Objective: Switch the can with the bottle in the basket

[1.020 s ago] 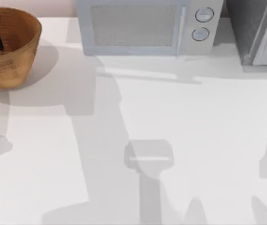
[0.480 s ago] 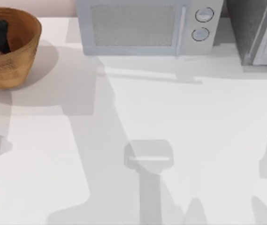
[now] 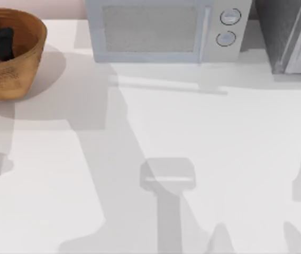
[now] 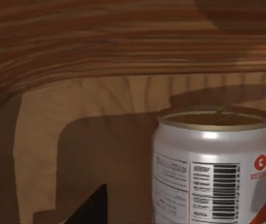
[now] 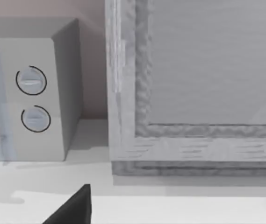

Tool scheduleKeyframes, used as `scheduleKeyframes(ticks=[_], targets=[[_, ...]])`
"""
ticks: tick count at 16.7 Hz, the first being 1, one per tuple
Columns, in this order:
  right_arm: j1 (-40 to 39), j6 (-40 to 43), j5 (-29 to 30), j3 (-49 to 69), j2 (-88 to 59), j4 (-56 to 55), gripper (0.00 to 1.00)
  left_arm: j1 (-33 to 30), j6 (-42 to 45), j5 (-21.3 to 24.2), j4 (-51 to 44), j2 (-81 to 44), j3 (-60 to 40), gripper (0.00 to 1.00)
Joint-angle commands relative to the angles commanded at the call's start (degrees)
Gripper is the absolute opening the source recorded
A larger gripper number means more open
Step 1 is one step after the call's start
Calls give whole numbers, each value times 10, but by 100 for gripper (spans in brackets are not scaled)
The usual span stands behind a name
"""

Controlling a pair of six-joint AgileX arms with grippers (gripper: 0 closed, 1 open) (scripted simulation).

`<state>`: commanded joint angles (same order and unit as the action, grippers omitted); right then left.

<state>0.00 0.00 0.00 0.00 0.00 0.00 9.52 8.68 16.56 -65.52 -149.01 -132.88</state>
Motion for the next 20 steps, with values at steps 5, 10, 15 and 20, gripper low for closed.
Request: scheduleKeyframes(ticks=[5, 10, 15, 20], targets=[[0, 0, 0, 0, 0, 0, 100, 0, 0, 0, 0, 0, 0, 62], [0, 0, 0, 0, 0, 0, 100, 0, 0, 0, 0, 0, 0, 25], [0, 0, 0, 0, 0, 0, 100, 0, 0, 0, 0, 0, 0, 0], [0, 0, 0, 0, 0, 0, 100, 0, 0, 0, 0, 0, 0, 0]])
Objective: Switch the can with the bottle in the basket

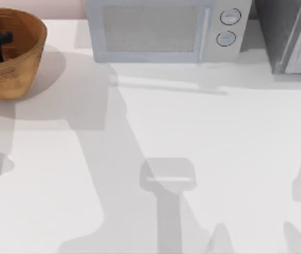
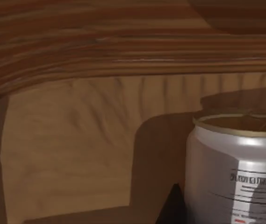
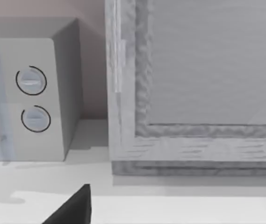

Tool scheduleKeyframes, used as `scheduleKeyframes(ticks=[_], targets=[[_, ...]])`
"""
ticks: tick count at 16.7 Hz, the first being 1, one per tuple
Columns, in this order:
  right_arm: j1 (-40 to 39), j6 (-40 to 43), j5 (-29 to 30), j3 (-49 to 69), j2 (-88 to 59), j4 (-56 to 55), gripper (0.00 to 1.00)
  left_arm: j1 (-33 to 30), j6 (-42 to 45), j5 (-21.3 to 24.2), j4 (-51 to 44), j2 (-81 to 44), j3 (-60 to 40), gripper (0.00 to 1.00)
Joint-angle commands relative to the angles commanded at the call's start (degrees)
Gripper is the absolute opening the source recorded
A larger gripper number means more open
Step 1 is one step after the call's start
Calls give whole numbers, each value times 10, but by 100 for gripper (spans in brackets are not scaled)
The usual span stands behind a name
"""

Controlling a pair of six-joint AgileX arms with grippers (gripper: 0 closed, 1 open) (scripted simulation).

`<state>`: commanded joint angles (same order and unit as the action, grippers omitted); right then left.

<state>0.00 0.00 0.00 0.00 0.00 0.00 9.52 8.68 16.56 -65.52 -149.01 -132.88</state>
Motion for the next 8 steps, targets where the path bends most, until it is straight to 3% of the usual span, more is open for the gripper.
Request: scheduleKeyframes(ticks=[8], targets=[[0, 0, 0, 0, 0, 0, 100, 1, -17, -13, 38, 126, 107, 0]])
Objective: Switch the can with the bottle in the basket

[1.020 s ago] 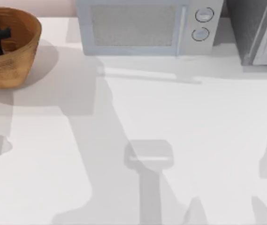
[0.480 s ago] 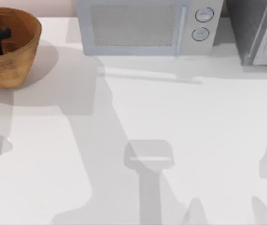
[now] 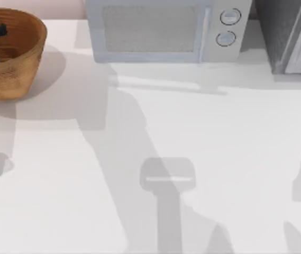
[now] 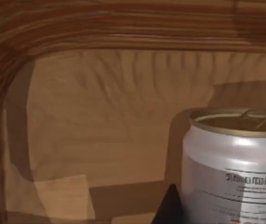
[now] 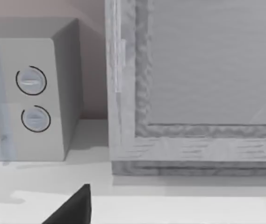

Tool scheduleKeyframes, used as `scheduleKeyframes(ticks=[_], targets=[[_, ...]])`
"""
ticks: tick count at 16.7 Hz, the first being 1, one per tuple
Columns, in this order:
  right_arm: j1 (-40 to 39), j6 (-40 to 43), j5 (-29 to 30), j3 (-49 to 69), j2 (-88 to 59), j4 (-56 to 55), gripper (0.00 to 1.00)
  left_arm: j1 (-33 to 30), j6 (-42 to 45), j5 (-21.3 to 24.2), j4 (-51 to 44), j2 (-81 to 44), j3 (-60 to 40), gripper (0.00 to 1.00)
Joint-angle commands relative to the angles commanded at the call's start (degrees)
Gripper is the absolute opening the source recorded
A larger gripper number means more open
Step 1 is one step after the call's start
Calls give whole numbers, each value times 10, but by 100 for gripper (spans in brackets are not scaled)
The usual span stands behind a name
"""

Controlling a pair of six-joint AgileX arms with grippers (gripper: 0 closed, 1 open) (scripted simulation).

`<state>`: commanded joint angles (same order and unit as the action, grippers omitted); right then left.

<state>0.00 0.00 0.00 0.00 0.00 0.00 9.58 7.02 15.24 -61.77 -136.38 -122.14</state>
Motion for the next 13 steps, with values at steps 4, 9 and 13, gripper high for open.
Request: scheduleKeyframes(ticks=[4, 9, 13], targets=[[0, 0, 0, 0, 0, 0, 100, -4, -16, -26, 87, 172, 155, 0], [0, 0, 0, 0, 0, 0, 100, -22, -30, -64, 236, 476, 416, 0], [0, 0, 0, 0, 0, 0, 100, -44, -36, -93, 359, 747, 650, 0]])
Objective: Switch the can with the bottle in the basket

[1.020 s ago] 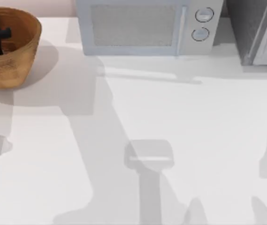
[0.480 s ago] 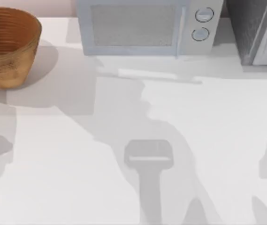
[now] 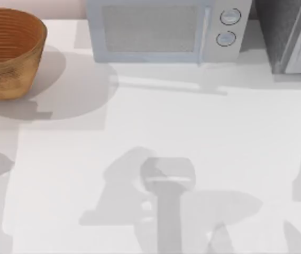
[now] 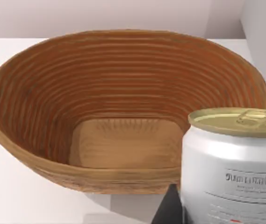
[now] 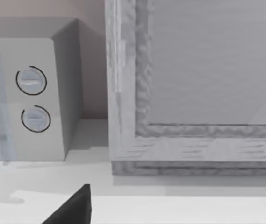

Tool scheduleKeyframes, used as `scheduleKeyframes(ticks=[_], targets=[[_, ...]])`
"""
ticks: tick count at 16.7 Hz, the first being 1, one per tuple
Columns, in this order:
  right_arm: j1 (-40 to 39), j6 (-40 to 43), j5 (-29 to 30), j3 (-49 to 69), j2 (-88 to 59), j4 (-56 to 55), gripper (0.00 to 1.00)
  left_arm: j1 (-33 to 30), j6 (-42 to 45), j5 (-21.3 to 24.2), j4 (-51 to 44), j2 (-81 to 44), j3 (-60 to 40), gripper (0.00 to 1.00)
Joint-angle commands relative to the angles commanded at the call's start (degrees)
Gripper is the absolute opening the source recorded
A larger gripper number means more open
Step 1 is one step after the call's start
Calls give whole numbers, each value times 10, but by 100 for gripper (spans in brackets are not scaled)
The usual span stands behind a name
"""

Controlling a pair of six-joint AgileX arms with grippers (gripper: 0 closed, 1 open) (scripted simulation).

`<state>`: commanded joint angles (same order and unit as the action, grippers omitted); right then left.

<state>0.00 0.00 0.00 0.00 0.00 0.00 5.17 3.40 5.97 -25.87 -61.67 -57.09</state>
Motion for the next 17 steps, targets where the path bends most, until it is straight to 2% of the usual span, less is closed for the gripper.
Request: scheduleKeyframes(ticks=[5, 10, 13, 17], targets=[[0, 0, 0, 0, 0, 0, 100, -28, -9, -30, 135, 311, 278, 0], [0, 0, 0, 0, 0, 0, 100, -46, -24, -51, 226, 533, 487, 0], [0, 0, 0, 0, 0, 0, 100, -51, -32, -58, 252, 601, 555, 0], [0, 0, 0, 0, 0, 0, 100, -52, -34, -60, 259, 617, 571, 0]])
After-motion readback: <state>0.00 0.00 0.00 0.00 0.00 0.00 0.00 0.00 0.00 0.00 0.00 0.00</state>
